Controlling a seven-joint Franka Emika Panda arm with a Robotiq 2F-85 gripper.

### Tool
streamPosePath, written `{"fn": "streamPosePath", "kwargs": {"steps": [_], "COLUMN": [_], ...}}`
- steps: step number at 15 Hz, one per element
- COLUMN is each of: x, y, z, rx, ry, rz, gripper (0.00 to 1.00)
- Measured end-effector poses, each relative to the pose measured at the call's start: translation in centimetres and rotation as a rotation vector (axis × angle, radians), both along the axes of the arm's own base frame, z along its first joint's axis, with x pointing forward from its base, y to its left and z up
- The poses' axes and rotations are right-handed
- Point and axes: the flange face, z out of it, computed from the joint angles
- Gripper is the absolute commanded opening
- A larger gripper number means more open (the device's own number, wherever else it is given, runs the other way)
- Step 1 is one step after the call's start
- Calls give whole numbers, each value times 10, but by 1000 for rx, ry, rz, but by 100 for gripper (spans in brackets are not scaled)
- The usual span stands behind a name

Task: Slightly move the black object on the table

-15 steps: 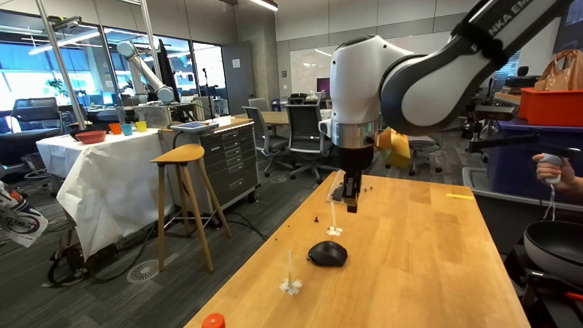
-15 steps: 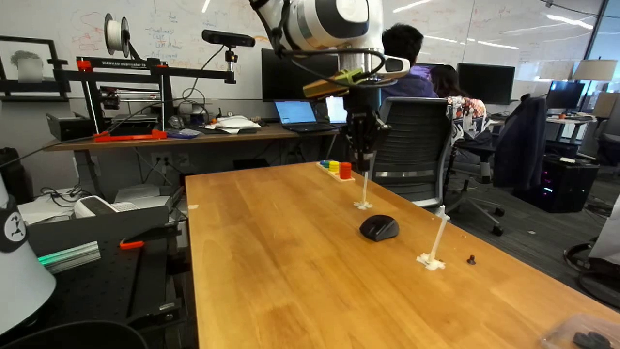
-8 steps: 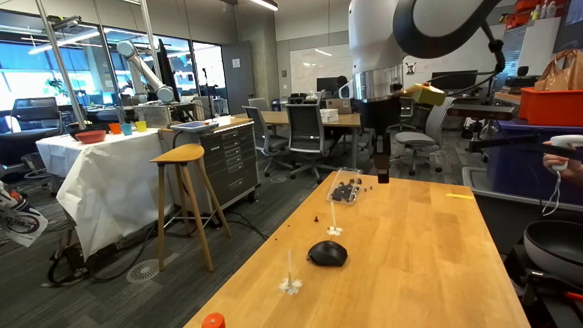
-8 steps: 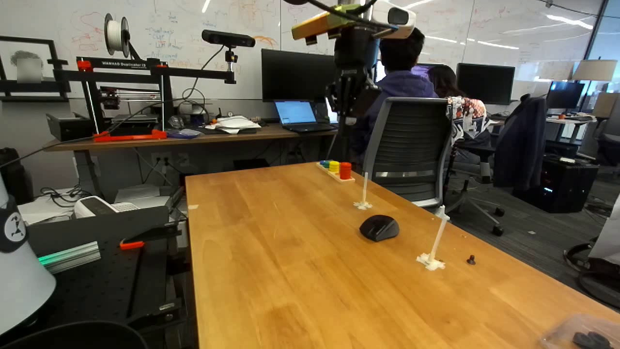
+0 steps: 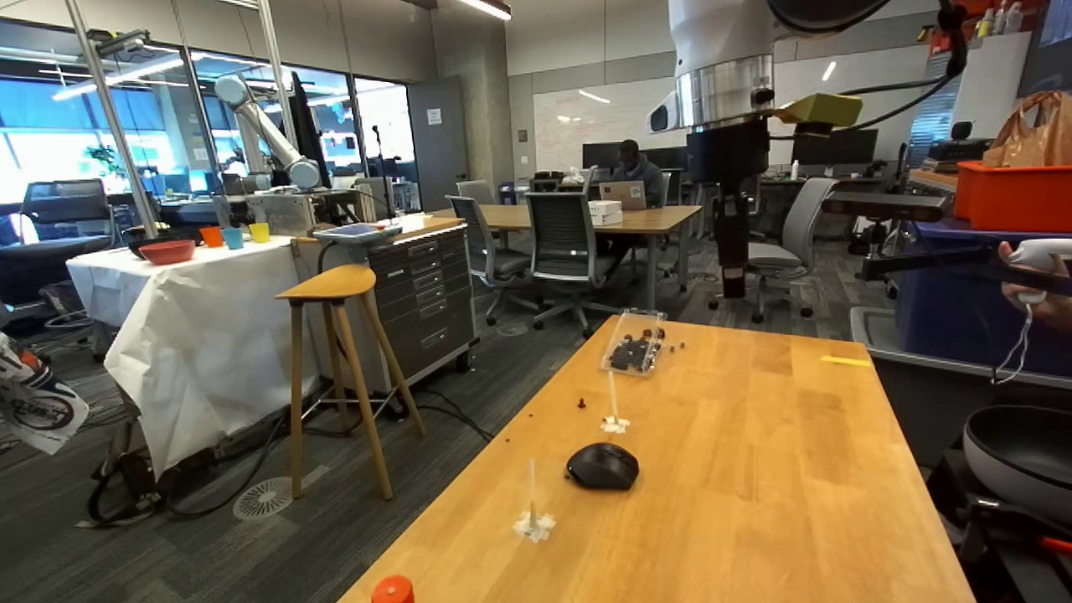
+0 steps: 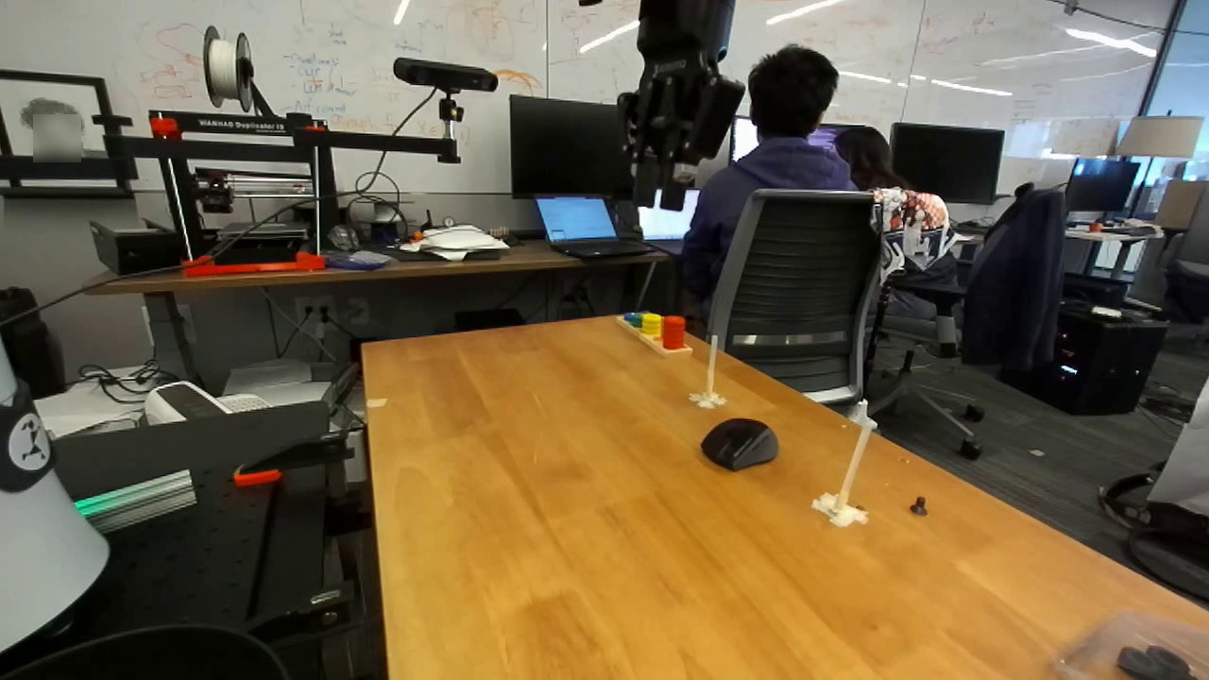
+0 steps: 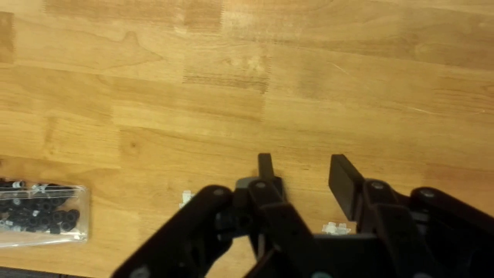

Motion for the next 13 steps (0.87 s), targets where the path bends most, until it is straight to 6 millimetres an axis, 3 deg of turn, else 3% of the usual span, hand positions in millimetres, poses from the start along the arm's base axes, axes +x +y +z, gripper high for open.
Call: {"fn": "streamPosePath", "kwargs": {"steps": [3,4,13], "x": [-3,-4,-12], "y": [-1,-1,-9], "z": [9,12,18], "rx": [1,1,3], "ry": [-7,-10,22], "rz": [2,3,4], "gripper": [98,100,100]}}
